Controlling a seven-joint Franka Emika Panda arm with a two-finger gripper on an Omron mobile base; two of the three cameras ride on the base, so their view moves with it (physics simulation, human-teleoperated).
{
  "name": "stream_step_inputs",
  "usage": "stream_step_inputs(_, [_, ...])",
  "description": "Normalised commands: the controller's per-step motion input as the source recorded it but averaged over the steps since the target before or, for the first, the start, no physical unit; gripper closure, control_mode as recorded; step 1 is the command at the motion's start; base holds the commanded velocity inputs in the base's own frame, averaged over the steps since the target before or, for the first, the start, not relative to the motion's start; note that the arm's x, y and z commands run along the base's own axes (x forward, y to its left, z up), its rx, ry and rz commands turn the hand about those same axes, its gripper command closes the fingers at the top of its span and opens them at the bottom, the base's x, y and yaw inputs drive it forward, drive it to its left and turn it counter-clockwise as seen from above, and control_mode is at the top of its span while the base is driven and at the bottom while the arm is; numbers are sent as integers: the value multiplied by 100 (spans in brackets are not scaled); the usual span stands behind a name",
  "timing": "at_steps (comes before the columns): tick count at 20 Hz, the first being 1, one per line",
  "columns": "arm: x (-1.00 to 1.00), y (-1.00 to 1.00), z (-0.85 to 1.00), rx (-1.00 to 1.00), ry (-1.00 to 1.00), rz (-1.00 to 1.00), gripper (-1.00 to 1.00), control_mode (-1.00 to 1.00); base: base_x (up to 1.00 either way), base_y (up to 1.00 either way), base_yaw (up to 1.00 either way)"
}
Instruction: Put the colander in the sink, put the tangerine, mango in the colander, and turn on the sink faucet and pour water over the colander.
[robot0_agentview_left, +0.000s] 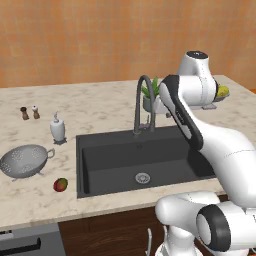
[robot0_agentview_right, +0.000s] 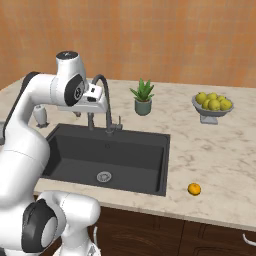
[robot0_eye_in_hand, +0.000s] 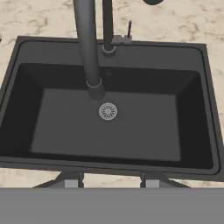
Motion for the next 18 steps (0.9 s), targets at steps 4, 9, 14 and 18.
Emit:
stream_step_inputs(4, [-22, 27, 0, 0, -12, -2, -100, -100, 0, 0, 0])
stream_step_inputs(9, [-54, 63, -2, 2, -6, -1, -100, -100, 0, 0, 0])
stream_step_inputs(14, [-51, 74, -4, 4, 0, 0, -100, -100, 0, 0, 0])
stream_step_inputs(18, [-24, 75, -2, 5, 3, -2, -100, -100, 0, 0, 0])
